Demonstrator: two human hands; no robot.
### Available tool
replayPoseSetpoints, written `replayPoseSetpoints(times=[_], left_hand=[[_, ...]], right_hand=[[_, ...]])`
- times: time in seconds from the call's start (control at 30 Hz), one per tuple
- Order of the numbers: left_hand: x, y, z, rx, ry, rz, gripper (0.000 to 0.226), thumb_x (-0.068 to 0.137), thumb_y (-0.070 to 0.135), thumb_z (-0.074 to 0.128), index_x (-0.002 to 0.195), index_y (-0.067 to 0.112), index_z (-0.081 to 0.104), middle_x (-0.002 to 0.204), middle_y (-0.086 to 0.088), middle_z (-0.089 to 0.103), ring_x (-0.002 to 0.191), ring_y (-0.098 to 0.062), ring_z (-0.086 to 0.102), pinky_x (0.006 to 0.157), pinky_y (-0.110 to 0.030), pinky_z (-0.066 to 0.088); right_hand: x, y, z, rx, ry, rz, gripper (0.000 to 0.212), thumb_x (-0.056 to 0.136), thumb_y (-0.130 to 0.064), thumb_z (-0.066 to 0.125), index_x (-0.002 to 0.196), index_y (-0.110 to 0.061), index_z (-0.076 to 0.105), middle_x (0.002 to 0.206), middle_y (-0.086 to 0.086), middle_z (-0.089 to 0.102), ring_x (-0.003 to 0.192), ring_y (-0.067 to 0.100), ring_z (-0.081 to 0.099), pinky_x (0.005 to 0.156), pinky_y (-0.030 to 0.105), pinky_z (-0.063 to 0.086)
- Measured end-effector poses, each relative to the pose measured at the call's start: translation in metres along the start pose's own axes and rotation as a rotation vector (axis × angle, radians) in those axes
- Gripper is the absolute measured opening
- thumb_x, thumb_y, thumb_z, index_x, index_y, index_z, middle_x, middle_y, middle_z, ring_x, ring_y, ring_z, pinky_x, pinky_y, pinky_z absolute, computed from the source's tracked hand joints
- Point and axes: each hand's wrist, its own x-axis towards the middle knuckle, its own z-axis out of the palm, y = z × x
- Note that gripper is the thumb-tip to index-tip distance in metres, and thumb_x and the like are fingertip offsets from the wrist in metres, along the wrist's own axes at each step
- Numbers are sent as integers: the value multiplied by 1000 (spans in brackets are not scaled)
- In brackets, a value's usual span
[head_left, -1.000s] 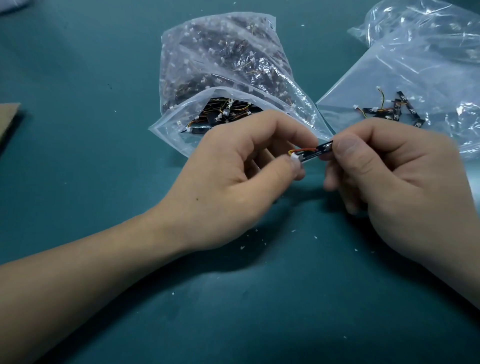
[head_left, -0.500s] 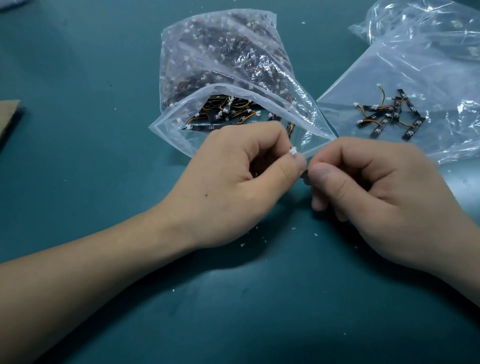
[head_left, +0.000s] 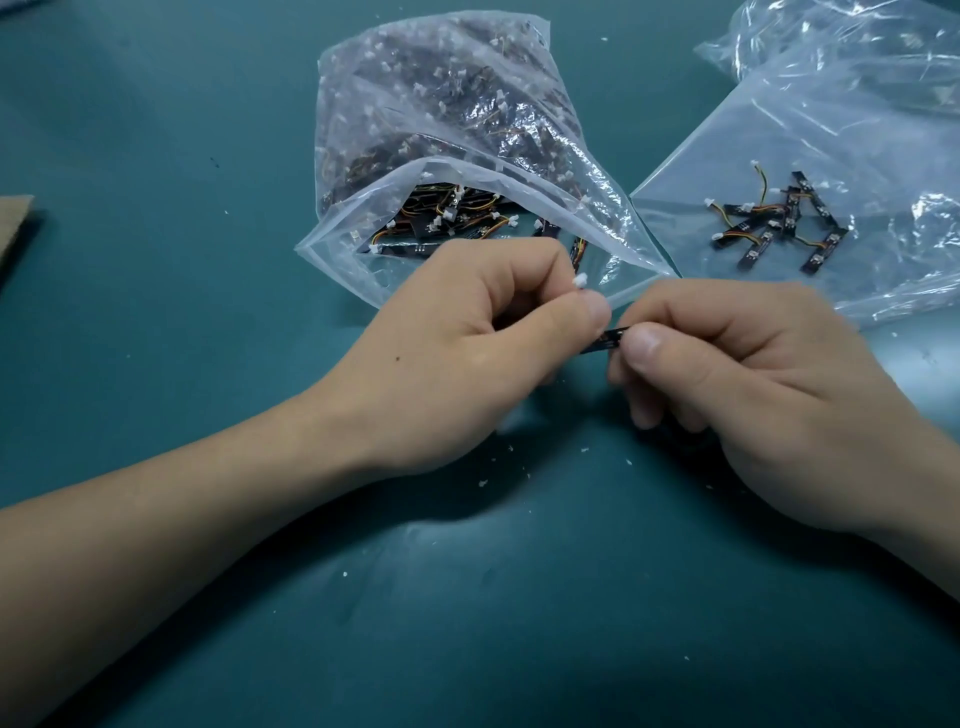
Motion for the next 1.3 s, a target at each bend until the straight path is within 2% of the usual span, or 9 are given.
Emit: replayPoseSetpoints(times=[0.07,0.2,0.37,0.53,0.7,0.9,1.03,1.2,1.3], left_hand=[[-1,1,0,-10,-62,14,24,93,27,60,71,17,57,61,1,55,60,-24,47,58,-38,38],[-2,0,-1,19,-117,10,20,93,15,60,74,7,58,60,-1,54,55,-11,45,55,-25,37],[-3,2,-1,52,-142,16,22,92,13,58,72,4,57,63,-14,55,56,-14,44,55,-26,37],[-3,1,-1,51,-127,31,23,91,11,57,72,0,57,64,-16,52,59,-23,44,56,-30,37],[-3,2,-1,47,-137,26,24,95,15,57,72,8,58,64,-10,55,58,-18,44,56,-32,37],[-3,3,0,85,-73,54,24,95,10,57,71,9,56,63,-9,50,58,-12,40,56,-24,35],[-4,2,1,132,-36,48,22,93,10,58,71,9,56,60,3,47,56,-6,39,55,-18,34],[-5,3,1,96,-84,64,20,96,19,56,77,11,59,65,-12,53,59,-21,45,56,-31,37],[-5,3,0,113,-93,66,22,98,22,55,83,11,66,65,-10,55,60,-21,49,57,-32,39]], right_hand=[[1,1,-1,87,36,14,28,93,-39,50,77,-21,65,61,-5,64,51,8,51,52,18,41],[4,3,-4,176,86,44,31,88,-36,50,75,-11,61,56,1,62,48,12,48,48,22,40],[1,3,-3,90,53,13,27,92,-35,49,73,-22,63,59,-7,63,49,8,49,49,21,41],[0,3,-1,161,36,34,28,93,-40,49,84,-21,68,64,-3,67,50,12,52,48,32,43],[-1,5,-2,183,101,39,29,93,-38,52,87,-18,71,62,0,67,49,15,53,48,28,44],[0,5,0,208,94,41,30,94,-40,52,90,-18,72,64,3,68,50,19,54,47,31,44],[0,5,0,178,95,46,29,94,-39,52,89,-20,73,63,-1,68,49,16,55,47,30,45],[-1,5,-1,202,139,20,27,94,-37,53,86,-20,72,63,1,68,48,19,55,46,30,44],[0,4,-1,199,154,10,26,95,-36,53,86,-20,72,63,0,67,47,21,55,46,29,44]])
